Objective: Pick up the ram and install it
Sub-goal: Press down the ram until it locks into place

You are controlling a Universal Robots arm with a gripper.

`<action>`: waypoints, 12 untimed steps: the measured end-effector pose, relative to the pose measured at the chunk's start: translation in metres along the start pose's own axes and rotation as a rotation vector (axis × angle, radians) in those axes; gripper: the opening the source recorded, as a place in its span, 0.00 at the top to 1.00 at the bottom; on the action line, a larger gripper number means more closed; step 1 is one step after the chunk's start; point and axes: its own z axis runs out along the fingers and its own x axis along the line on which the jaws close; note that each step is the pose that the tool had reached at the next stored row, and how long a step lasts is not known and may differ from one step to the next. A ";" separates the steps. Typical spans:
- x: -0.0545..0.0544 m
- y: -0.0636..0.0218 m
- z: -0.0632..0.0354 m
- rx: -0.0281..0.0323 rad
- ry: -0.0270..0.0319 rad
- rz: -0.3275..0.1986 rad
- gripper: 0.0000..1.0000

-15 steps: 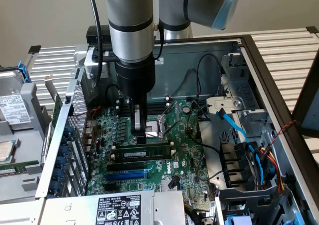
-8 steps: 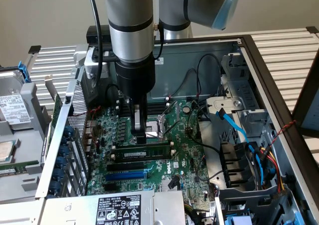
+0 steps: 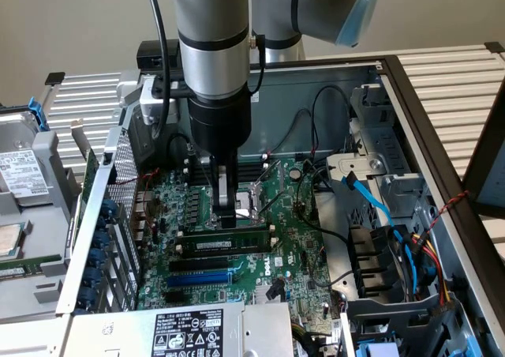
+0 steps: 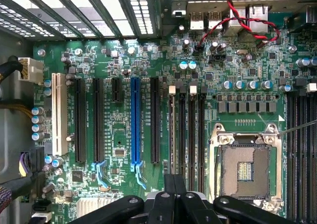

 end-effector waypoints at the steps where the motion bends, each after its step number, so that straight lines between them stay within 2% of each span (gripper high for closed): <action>1: 0.000 0.0000 0.0000 0.0000 0.0000 0.000 0.90; 12: 0.000 0.0000 0.0068 -0.0002 -0.0015 0.000 0.90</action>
